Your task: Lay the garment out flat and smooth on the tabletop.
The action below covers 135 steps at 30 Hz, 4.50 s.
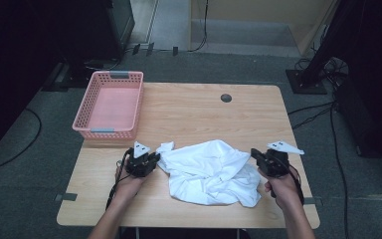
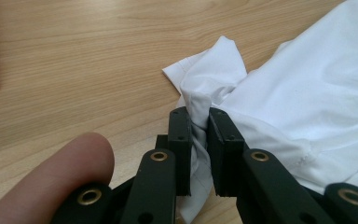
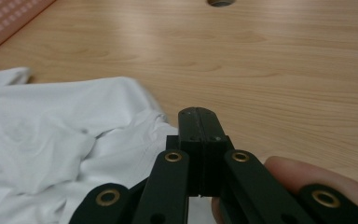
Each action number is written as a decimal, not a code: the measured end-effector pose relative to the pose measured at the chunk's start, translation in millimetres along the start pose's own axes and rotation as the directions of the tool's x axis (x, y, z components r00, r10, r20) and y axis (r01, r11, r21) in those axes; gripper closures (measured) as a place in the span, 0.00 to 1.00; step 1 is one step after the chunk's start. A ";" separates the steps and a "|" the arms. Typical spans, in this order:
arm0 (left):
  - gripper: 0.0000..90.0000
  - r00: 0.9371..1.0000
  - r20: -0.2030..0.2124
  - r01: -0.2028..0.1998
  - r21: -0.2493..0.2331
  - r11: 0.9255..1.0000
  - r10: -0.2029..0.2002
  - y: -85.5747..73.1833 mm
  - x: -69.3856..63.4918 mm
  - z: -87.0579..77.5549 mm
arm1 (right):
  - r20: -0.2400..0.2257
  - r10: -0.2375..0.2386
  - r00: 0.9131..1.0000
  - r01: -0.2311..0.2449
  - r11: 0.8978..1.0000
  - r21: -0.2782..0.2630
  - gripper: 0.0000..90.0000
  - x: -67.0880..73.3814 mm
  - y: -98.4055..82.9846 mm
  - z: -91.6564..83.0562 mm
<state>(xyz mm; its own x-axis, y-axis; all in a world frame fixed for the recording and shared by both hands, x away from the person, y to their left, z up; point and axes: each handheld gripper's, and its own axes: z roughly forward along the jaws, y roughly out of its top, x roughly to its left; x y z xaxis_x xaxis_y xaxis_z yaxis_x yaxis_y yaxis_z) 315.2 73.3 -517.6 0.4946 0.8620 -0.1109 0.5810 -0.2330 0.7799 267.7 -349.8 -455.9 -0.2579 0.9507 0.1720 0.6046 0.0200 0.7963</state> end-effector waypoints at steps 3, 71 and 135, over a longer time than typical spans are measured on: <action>0.91 1.000 -0.002 0.000 -0.001 1.000 0.000 0.1 0.4 0.0 | 0.079 0.018 0.997 -0.018 1.000 -0.007 1.00 -16.3 2.0 -0.1; 0.64 0.997 -0.001 -0.074 -0.050 0.996 0.074 4.5 -16.7 -13.3 | -0.047 -0.204 0.978 0.205 0.979 0.012 0.87 61.7 -22.7 21.9; 0.63 0.947 0.130 -0.299 0.010 0.954 0.295 10.5 -62.4 -7.3 | -0.084 -0.055 0.995 0.058 0.998 0.038 1.00 68.3 28.2 90.0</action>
<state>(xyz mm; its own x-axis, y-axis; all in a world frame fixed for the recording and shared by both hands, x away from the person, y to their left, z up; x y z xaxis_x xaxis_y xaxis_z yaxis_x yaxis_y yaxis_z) 285.7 20.4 -497.9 0.7236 0.6888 0.0448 0.4133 -0.4844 0.7710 334.9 -256.5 -473.9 -0.3529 0.9189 0.1764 0.6166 0.0866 0.7825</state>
